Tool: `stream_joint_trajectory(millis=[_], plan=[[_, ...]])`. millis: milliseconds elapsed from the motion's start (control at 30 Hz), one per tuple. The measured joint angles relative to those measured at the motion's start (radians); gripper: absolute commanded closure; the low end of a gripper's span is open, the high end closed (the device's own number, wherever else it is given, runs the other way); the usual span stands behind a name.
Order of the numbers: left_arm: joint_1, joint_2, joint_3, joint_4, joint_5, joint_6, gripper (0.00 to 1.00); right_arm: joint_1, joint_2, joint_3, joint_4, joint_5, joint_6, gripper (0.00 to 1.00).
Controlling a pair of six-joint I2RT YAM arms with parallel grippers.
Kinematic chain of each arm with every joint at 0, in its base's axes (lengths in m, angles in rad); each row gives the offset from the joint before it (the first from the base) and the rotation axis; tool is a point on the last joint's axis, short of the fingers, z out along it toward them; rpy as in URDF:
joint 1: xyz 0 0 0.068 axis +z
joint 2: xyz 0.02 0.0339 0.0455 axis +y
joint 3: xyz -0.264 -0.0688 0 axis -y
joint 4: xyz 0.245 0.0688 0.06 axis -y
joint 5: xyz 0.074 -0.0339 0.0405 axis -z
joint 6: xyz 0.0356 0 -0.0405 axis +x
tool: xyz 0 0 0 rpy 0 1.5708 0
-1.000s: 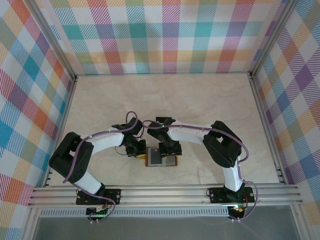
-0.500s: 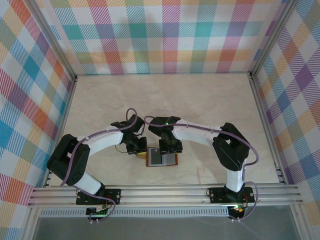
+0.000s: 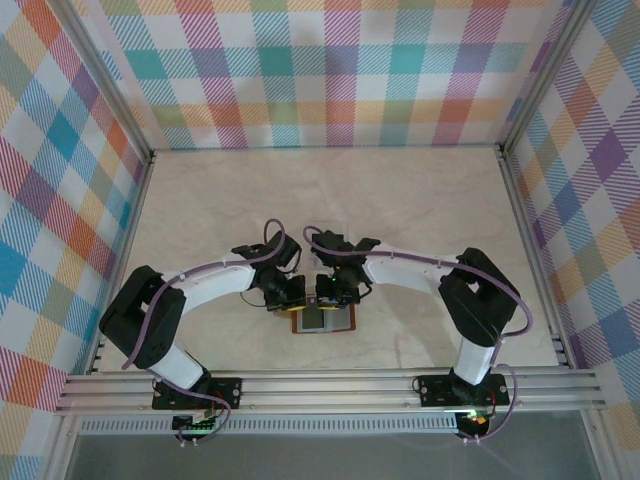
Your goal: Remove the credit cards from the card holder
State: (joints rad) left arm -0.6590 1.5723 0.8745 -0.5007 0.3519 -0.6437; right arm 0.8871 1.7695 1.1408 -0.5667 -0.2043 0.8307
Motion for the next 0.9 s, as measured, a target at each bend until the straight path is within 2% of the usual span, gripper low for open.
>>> stream_joint_trajectory(millis=[300, 500, 900], plan=[[-0.001, 0.032, 0.000, 0.035, 0.014, -0.016, 0.96, -0.023, 0.002, -0.029, 0.111, -0.077, 0.023, 0.82], [-0.001, 0.040, -0.001, 0.036, 0.014, -0.018, 0.96, -0.023, 0.021, -0.034, 0.132, -0.087, 0.023, 0.79], [-0.001, 0.041, -0.002, 0.033, 0.006, -0.017, 0.96, -0.024, 0.049, -0.035, 0.128, -0.076, 0.024, 0.68]])
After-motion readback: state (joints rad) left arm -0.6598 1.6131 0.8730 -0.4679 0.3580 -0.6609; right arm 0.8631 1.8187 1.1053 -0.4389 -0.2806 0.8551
